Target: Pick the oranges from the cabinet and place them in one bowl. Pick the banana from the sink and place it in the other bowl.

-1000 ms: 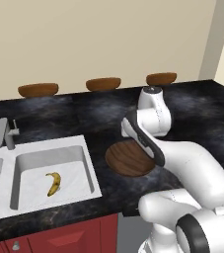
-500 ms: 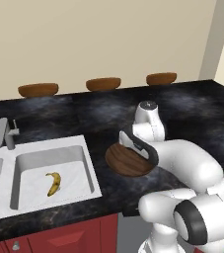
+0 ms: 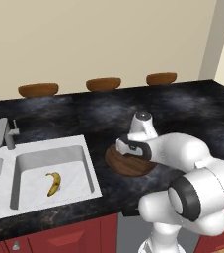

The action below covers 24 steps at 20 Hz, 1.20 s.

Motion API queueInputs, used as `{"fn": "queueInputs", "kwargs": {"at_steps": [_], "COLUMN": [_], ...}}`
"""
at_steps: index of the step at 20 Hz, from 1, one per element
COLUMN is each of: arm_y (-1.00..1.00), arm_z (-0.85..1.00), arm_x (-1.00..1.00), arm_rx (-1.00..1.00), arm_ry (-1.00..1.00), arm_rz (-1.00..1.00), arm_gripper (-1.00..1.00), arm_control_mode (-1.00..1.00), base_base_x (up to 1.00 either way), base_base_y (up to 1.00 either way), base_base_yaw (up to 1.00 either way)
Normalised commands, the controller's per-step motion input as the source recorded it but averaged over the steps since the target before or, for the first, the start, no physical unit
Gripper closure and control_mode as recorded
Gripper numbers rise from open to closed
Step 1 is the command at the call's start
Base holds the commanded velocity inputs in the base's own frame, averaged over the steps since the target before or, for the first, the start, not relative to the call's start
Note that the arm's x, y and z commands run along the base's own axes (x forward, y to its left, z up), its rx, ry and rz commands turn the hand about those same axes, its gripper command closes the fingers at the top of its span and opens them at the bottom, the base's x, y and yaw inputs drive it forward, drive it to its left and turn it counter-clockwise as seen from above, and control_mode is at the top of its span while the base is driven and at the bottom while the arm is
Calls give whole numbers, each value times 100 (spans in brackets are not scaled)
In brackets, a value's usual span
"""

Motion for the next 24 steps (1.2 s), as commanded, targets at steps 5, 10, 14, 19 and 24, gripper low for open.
{"fn": "queueInputs", "kwargs": {"at_steps": [5, 10, 14, 19, 24], "arm_y": [0, 0, 1, 0, 0], "arm_z": [-34, -31, -25, -10, 0], "arm_x": [0, 4, 10, 9, 6], "arm_rx": [1, 0, 0, 0, 0], "arm_ry": [4, 0, 0, 0, 0], "arm_rz": [0, 1, 1, 1, 1], "arm_gripper": [100, 100, -100, -100, -100], "arm_control_mode": [-100, -100, -100, -100, -100], "base_base_x": [0, 0, 0, 0, 0], "base_base_y": [0, 0, 0, 0, 0], "base_base_yaw": [0, 0, 0, 0, 0]}}
